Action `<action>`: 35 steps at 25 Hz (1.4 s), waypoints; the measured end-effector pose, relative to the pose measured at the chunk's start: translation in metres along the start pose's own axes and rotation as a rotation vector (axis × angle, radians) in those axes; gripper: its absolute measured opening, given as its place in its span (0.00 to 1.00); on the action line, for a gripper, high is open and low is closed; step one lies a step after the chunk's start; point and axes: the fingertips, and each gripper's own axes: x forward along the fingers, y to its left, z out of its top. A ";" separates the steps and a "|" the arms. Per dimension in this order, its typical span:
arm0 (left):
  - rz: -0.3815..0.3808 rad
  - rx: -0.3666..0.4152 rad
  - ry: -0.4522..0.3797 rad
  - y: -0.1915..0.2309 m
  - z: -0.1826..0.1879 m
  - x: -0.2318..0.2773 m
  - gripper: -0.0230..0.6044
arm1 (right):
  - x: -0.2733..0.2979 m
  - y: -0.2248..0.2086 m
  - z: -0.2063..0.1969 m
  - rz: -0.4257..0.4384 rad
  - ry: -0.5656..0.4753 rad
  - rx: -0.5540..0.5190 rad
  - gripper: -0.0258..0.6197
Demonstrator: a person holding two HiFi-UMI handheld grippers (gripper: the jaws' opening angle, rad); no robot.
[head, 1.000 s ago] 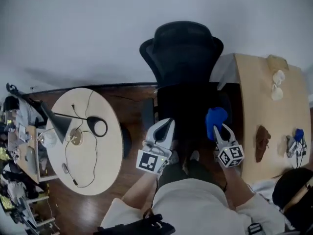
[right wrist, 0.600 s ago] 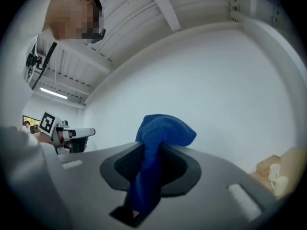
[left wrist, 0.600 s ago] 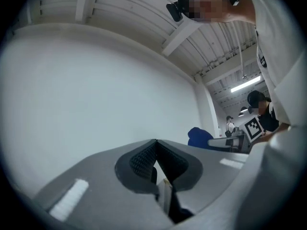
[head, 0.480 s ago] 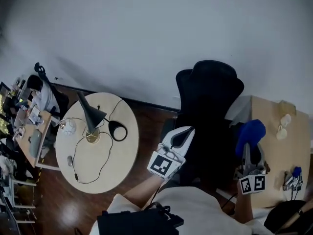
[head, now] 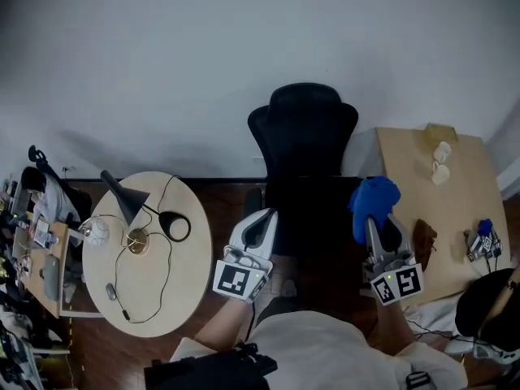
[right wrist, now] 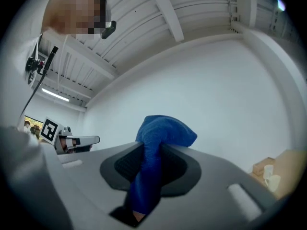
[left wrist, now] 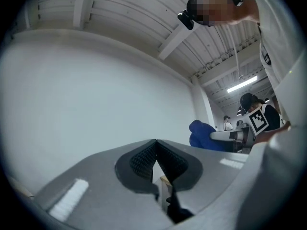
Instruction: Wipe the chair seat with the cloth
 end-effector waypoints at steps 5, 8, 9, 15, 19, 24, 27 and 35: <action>0.016 0.050 -0.108 -0.049 0.026 -0.099 0.06 | -0.086 0.076 0.015 0.063 -0.048 -0.038 0.18; 0.022 0.056 -0.145 -0.103 0.039 -0.162 0.06 | -0.163 0.112 0.036 0.076 -0.065 -0.084 0.18; 0.023 0.053 -0.146 -0.120 0.041 -0.179 0.06 | -0.187 0.122 0.043 0.071 -0.070 -0.089 0.18; 0.016 0.035 -0.066 -0.196 0.055 -0.253 0.06 | -0.281 0.162 0.071 0.071 -0.080 -0.069 0.18; 0.023 0.043 -0.064 -0.212 0.073 -0.283 0.06 | -0.308 0.182 0.082 0.074 -0.101 -0.064 0.18; -0.006 0.051 -0.153 -0.225 0.098 -0.299 0.06 | -0.325 0.201 0.083 0.053 -0.096 -0.052 0.18; -0.021 0.050 -0.145 -0.226 0.105 -0.309 0.06 | -0.328 0.212 0.083 0.042 -0.085 -0.029 0.18; 0.013 0.047 -0.114 -0.209 0.109 -0.336 0.06 | -0.326 0.242 0.077 0.062 -0.068 -0.027 0.18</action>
